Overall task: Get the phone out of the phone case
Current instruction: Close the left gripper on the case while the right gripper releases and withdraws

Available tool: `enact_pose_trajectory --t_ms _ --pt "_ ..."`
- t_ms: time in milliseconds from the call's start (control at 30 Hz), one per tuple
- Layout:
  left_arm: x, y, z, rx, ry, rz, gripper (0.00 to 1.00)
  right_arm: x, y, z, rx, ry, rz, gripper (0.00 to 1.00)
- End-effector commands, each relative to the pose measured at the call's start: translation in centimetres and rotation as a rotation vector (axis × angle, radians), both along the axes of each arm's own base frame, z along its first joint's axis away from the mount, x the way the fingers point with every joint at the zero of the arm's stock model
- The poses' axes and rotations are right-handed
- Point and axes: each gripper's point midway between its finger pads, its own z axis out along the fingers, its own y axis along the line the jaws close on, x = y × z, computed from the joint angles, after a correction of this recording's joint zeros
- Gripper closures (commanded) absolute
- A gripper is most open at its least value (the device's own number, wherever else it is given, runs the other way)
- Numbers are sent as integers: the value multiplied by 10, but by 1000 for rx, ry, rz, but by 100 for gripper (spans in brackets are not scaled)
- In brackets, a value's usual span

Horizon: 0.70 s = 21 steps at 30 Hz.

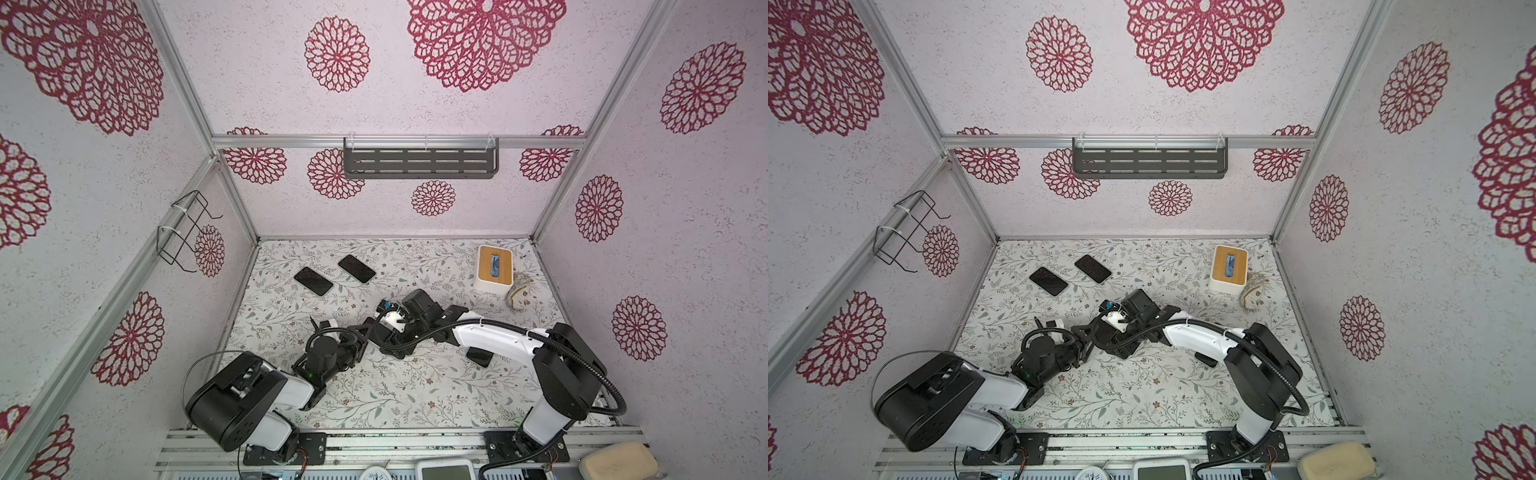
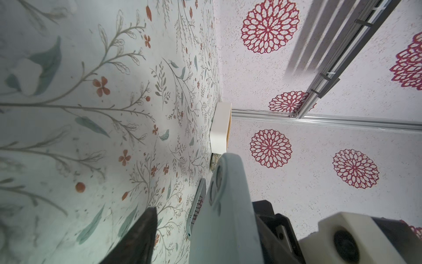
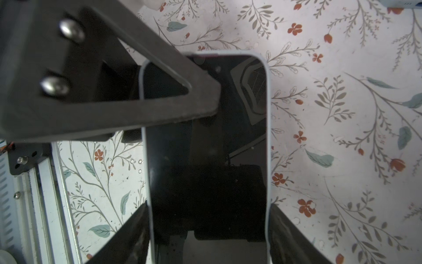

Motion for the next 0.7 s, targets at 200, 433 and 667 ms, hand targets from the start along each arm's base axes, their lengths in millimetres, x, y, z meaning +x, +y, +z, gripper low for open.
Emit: enact_pose_trajectory --t_ms 200,433,667 --pt "3 -18 11 -107 -69 -28 64 1 8 33 86 -39 10 48" --pt "5 -16 13 -96 -88 -14 81 1 3 32 71 -47 -1 48" --pt "3 -11 34 -101 -158 -7 92 0 0 39 83 -64 -12 32"
